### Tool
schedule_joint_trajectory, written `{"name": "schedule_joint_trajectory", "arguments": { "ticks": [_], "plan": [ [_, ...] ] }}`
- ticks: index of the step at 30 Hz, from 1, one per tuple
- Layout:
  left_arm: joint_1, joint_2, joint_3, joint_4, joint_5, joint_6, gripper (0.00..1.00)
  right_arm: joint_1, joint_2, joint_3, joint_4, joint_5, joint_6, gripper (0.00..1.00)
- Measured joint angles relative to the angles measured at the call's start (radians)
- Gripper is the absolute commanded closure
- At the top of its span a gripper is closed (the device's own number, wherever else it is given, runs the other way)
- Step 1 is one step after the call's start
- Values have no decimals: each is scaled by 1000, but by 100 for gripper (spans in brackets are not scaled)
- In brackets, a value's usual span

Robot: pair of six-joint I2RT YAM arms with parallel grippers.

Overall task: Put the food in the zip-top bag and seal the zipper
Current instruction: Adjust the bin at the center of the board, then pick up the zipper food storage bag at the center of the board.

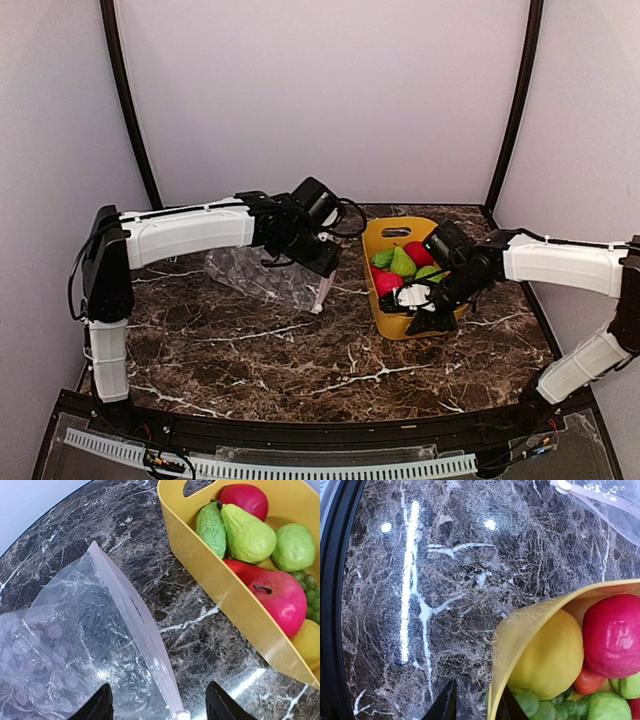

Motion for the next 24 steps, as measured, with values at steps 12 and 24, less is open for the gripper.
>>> {"name": "schedule_joint_trajectory", "arguments": {
  "ticks": [12, 24],
  "plan": [
    [-29, 326, 355, -233, -270, -14, 35, -119, -213, 7, -25, -79, 130, 45],
    [-35, 489, 502, -294, -447, 34, 92, -246, -201, 11, 20, -116, 230, 45]
  ]
}}
